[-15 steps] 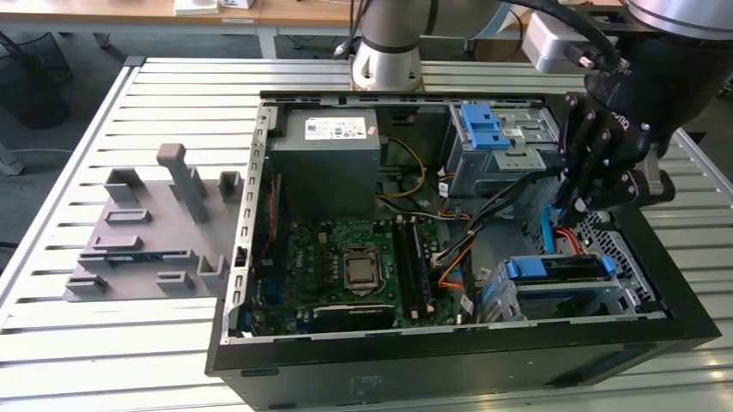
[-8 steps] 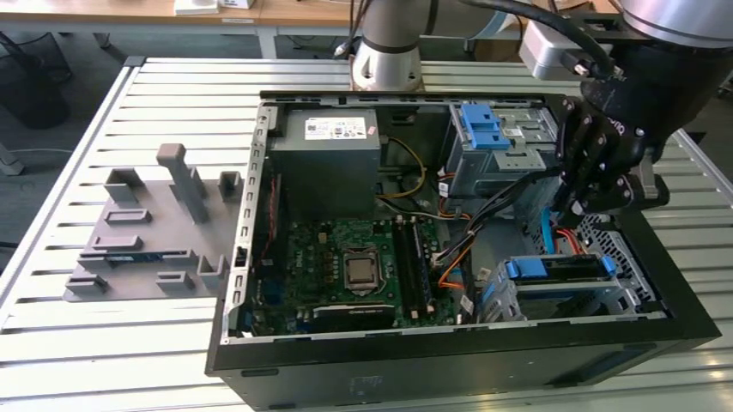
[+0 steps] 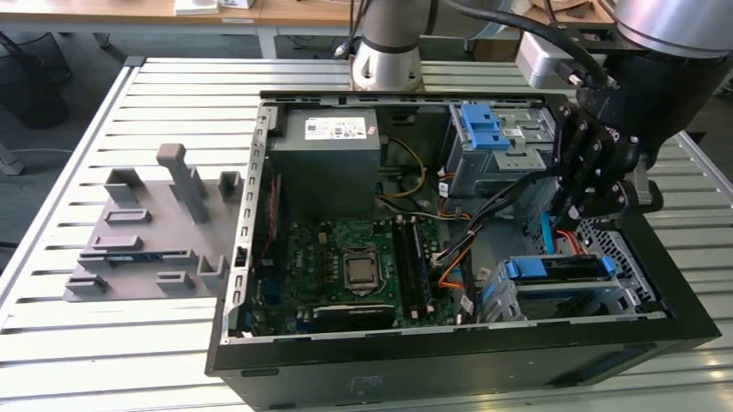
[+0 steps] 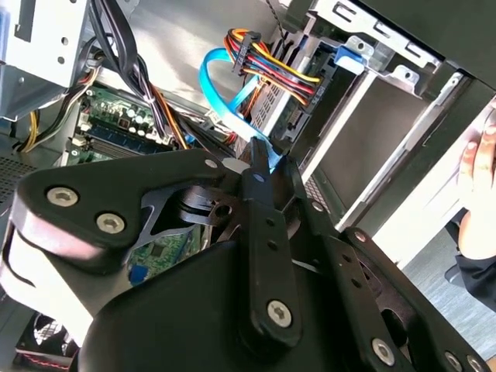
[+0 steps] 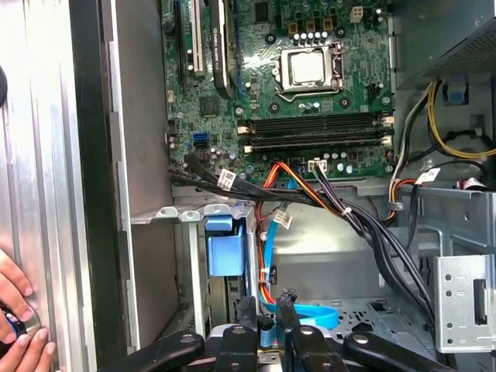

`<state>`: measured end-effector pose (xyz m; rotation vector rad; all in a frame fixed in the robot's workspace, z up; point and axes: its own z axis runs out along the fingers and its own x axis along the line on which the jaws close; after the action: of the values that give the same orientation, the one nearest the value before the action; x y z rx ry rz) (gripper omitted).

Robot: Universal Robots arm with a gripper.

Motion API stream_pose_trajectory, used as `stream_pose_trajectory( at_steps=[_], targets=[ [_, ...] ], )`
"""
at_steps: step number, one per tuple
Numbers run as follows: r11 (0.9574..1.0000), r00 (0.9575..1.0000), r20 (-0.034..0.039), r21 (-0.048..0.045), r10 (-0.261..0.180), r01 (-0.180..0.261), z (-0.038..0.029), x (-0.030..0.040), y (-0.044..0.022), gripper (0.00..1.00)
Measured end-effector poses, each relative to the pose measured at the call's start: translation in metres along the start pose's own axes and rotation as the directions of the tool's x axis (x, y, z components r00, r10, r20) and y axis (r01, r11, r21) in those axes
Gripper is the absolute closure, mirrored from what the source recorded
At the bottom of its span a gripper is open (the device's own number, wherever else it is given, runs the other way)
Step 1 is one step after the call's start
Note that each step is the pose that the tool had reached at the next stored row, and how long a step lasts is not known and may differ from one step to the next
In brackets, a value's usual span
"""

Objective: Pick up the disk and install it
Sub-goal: 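Insert the second disk wire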

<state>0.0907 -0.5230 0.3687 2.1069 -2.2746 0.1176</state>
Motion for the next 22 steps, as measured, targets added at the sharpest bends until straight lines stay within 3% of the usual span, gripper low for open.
stream_pose_trajectory(
  at_steps=[4, 5, 8, 11, 15, 17, 22],
  targets=[
    [1.0000, 1.0000, -0.0002, 0.0000, 0.000, 0.000, 0.0026, -0.0002, 0.0001, 0.76],
    [1.0000, 1.0000, 0.0007, 0.0000, 0.000, 0.000, 0.0031, -0.0002, 0.0000, 0.83],
    [1.0000, 1.0000, 0.0086, -0.0006, 0.000, 0.000, 0.0049, 0.0003, -0.0001, 0.84],
    [1.0000, 0.9997, 0.0260, -0.0020, 0.001, -0.001, 0.0078, 0.0044, -0.0004, 0.84],
    [1.0000, 0.9977, 0.0679, -0.0053, 0.002, -0.001, 0.0102, 0.0079, -0.0006, 0.84],
    [1.0000, 0.9965, 0.0830, -0.0065, 0.002, -0.002, 0.0112, 0.0095, -0.0007, 0.84],
    [1.0000, 0.9964, 0.0851, -0.0067, 0.002, -0.002, 0.0116, 0.0103, -0.0008, 0.84]
  ],
)
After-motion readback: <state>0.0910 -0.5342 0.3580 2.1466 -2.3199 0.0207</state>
